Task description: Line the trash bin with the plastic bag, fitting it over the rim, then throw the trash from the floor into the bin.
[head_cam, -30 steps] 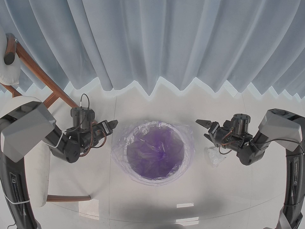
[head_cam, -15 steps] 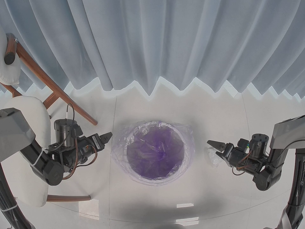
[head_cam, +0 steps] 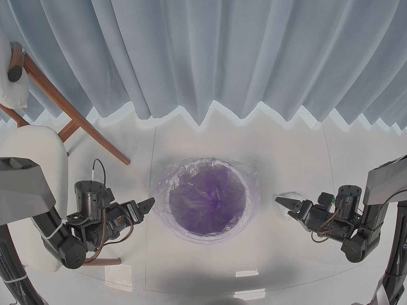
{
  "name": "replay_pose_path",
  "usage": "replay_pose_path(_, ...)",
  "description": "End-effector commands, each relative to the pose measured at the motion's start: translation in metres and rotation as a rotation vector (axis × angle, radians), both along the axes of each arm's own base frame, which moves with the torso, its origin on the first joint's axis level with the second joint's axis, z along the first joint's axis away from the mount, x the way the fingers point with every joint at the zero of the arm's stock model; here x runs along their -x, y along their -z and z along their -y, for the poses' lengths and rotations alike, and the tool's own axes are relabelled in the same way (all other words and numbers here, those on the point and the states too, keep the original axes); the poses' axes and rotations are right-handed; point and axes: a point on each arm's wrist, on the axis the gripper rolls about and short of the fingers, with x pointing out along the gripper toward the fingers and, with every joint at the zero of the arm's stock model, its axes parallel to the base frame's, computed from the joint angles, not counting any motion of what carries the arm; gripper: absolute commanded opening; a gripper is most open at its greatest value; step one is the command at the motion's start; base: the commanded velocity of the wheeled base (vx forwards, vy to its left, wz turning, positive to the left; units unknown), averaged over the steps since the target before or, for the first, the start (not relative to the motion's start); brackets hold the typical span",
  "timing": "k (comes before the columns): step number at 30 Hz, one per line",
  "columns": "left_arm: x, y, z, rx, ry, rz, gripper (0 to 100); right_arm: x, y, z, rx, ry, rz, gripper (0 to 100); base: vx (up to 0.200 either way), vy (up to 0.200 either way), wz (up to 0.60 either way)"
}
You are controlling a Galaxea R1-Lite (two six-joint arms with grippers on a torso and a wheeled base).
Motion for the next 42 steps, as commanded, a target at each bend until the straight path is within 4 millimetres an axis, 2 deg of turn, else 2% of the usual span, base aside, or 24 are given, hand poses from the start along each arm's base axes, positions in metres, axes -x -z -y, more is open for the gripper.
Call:
replay_pose_path(1,0.001,0.008,0.0,-0.012,-0.005,-0.029,100,0.0,-0.002,-0.004,-0.006,-0.014,0.019,100,-0.2,0.0,0.0)
replay_pose_path(6,-0.006,0.018,-0.002,-0.032,-0.046,-0.029,100,0.001,-0.003,-0.011,-0.008,-0.037,0.027,100,0.0,0.0,0.0)
replay_pose_path(15,-0.039,0.029,0.01,-0.013,-0.059,0.033,100,-0.008,-0.007,-0.017,-0.004,0.0,0.073,100,0.0,0.0,0.0)
replay_pose_path(20,-0.063,0.045,0.014,-0.011,-0.072,0.039,100,-0.006,-0.011,-0.029,-0.005,-0.019,0.09,100,0.0,0.0,0.0)
replay_pose_path(26,-0.075,0.061,0.017,-0.019,-0.09,0.033,100,-0.008,-0.013,-0.034,-0.006,-0.015,0.108,100,0.0,0.0,0.0)
replay_pose_path(27,-0.079,0.068,0.016,-0.028,-0.116,0.03,0,-0.008,-0.014,-0.034,-0.006,-0.01,0.111,100,0.0,0.0,0.0)
replay_pose_path(35,-0.081,0.088,0.018,-0.05,-0.115,-0.008,0,-0.008,-0.015,-0.032,-0.005,-0.003,0.113,100,0.0,0.0,0.0)
replay_pose_path(37,-0.089,0.096,0.02,-0.062,-0.143,0.001,0,-0.008,-0.015,-0.032,-0.004,0.0,0.113,100,0.0,0.0,0.0)
replay_pose_path(42,-0.093,0.115,0.025,-0.135,-0.144,-0.004,0,-0.007,-0.011,-0.031,0.011,0.019,0.102,100,0.0,0.0,0.0)
